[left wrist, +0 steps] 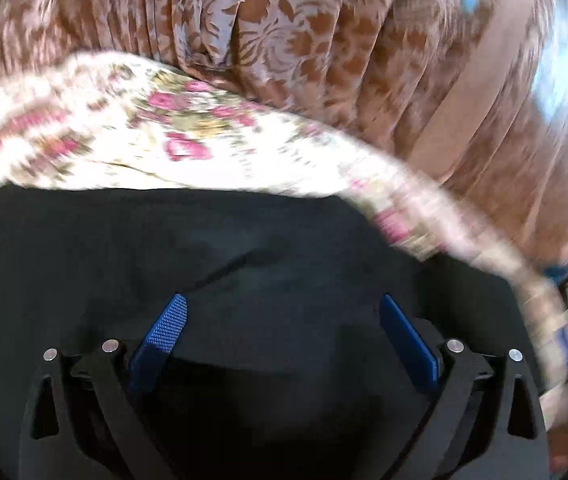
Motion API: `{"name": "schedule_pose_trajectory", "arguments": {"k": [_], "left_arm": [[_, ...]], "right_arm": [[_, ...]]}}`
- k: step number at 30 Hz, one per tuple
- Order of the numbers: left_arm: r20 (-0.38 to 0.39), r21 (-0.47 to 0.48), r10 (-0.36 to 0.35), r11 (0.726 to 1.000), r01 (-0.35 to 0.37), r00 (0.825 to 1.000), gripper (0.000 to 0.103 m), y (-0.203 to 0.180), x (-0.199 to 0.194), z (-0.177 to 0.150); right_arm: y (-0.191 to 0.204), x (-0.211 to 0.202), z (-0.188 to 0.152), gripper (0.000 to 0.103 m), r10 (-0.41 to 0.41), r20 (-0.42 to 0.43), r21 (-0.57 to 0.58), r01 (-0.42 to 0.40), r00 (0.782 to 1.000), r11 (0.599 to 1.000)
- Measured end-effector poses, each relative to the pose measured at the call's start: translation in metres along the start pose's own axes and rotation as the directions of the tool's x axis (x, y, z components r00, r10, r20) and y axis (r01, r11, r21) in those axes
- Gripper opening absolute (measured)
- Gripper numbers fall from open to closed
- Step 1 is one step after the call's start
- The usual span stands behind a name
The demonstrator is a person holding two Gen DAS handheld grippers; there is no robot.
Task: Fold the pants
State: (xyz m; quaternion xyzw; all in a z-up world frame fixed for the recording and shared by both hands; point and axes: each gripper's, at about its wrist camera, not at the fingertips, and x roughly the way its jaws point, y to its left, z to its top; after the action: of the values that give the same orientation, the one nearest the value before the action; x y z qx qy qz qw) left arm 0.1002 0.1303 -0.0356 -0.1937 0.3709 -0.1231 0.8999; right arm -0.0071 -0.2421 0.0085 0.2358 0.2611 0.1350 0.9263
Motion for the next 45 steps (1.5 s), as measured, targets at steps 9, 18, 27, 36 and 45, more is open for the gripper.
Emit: {"name": "schedule_pose_trajectory", "arguments": {"k": [9,18,27,36,45], "left_arm": [[-0.238,0.068,-0.117,0.988,0.136,0.964,0.096,-0.09,0.048,0.0],[-0.257,0.042,-0.193,0.977,0.21,0.947,0.02,-0.108,0.042,-0.014],[-0.172,-0.01,-0.195,0.981,0.196,0.966,0.015,-0.082,0.018,-0.041],[-0.105,0.008,-0.202,0.979,0.204,0.974,0.015,-0.078,0.016,-0.051],[-0.091,-0.029,-0.238,0.971,0.236,0.967,0.013,-0.077,0.004,-0.046]], "right_arm": [[-0.07,0.029,0.001,0.023,-0.065,-0.11,0.154,0.082,0.992,0.985],[-0.069,0.037,-0.013,0.025,-0.082,-0.095,0.065,0.089,0.992,0.994],[-0.049,0.041,-0.026,0.054,-0.079,-0.056,-0.093,0.074,0.995,0.993],[-0.05,0.041,-0.034,0.059,-0.049,-0.034,-0.126,0.044,0.998,0.991],[-0.028,0.019,-0.01,0.039,-0.072,-0.057,-0.087,0.067,0.996,0.994]]}}
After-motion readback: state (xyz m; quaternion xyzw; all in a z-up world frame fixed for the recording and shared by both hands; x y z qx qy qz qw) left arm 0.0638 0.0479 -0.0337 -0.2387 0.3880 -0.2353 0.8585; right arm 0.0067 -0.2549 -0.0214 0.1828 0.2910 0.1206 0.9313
